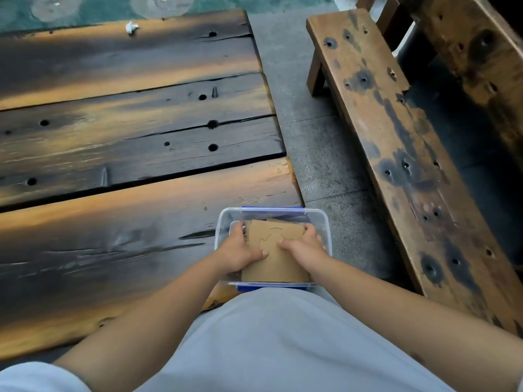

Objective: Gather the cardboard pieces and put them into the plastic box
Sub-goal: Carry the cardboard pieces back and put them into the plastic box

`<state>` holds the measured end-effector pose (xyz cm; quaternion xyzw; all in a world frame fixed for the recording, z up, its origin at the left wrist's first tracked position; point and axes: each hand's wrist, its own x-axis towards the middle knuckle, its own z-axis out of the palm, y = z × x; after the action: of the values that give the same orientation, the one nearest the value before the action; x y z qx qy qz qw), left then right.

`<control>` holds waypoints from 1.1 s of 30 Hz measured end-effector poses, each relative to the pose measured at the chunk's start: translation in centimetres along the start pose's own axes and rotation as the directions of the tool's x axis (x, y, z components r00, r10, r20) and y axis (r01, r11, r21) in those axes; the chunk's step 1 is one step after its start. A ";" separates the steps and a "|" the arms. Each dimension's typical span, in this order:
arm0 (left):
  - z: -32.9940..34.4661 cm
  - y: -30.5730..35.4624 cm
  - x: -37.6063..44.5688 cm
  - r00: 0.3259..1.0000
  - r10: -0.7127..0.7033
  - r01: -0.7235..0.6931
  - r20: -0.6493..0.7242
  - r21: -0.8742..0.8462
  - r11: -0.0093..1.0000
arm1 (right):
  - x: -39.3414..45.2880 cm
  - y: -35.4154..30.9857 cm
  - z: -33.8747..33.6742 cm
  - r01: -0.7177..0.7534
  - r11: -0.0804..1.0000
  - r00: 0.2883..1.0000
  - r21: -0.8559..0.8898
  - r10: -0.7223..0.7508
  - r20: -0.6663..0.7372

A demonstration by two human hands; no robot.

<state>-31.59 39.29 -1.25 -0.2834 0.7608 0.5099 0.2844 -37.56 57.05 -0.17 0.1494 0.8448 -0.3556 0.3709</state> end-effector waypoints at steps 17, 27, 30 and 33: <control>-1.7 1.3 -0.1 0.993 -0.059 0.044 0.100 0.144 0.989 | 0.3 0.1 -1.4 0.091 0.996 0.977 0.021 -0.093 0.193; -1.7 1.9 0.0 0.996 -0.046 0.015 0.082 0.350 0.937 | 1.0 -0.7 -1.6 0.002 0.998 0.970 0.064 -0.018 0.242; -1.5 1.7 0.0 0.999 -0.008 -0.003 0.034 0.299 0.954 | 1.3 -1.2 -1.8 0.027 0.999 0.973 -0.039 -0.017 0.229; -1.6 1.7 0.0 0.998 -0.027 0.008 0.065 0.287 0.958 | 1.5 -1.9 -2.1 0.044 0.993 0.970 -0.109 -0.016 0.243</control>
<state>-33.09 38.32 0.27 -0.2284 0.8140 0.4011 0.3526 -40.67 57.25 0.63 0.0709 0.8143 -0.3283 0.4733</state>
